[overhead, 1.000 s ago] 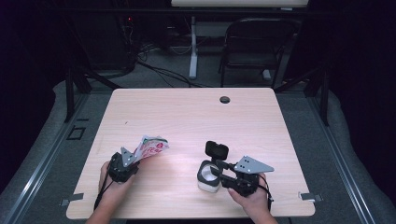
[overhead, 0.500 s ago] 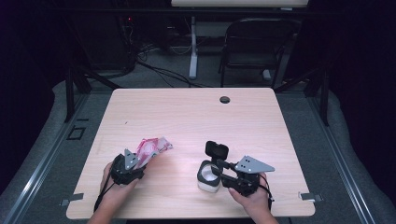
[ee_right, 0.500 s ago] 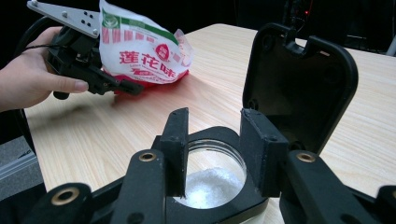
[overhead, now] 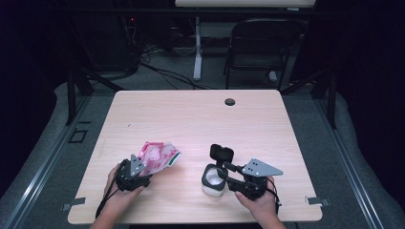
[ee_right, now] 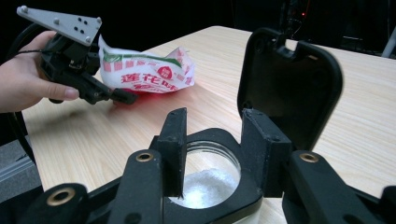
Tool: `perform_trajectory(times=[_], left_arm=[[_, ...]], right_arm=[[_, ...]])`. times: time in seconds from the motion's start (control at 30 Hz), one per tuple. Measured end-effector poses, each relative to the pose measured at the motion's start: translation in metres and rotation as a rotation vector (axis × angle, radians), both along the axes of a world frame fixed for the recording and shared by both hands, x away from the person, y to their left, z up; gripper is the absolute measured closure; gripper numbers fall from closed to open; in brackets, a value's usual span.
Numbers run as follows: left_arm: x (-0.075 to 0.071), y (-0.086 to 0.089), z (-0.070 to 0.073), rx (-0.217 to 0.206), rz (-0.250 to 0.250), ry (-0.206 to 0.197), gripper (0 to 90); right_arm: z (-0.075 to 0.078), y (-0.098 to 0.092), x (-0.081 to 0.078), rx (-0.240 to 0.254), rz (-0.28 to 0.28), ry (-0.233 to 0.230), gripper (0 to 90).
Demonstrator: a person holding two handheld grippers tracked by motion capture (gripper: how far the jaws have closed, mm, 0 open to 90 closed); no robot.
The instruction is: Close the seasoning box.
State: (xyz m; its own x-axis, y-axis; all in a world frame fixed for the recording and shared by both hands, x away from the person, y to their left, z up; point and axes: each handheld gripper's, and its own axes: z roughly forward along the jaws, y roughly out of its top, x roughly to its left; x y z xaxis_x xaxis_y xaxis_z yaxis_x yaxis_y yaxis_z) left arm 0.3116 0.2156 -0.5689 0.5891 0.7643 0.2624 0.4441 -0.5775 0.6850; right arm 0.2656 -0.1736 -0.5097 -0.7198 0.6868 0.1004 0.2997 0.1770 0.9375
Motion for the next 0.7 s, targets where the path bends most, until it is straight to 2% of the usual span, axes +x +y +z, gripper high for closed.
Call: perform_trajectory(times=[0.13,0.27,0.4,0.57,0.7], left_arm=[[-0.007,-0.001,0.003,0.007,-0.018,0.002,32.7],[-0.015,-0.002,0.006,-0.005,-0.033,0.006,32.7],[-0.02,-0.003,0.008,-0.019,-0.047,0.009,32.7],[-0.022,-0.008,0.007,-0.015,-0.058,0.018,32.7],[-0.026,-0.012,0.006,-0.009,-0.072,0.018,33.1]], right_arm=[[0.002,-0.006,0.0,0.009,-0.016,-0.002,59.8],[0.005,-0.012,0.0,0.022,-0.039,-0.006,59.1],[0.009,-0.02,0.002,0.027,-0.082,-0.022,56.7],[0.01,-0.027,0.008,0.035,-0.143,-0.035,52.7],[0.009,-0.028,0.015,0.03,-0.146,-0.024,52.1]])
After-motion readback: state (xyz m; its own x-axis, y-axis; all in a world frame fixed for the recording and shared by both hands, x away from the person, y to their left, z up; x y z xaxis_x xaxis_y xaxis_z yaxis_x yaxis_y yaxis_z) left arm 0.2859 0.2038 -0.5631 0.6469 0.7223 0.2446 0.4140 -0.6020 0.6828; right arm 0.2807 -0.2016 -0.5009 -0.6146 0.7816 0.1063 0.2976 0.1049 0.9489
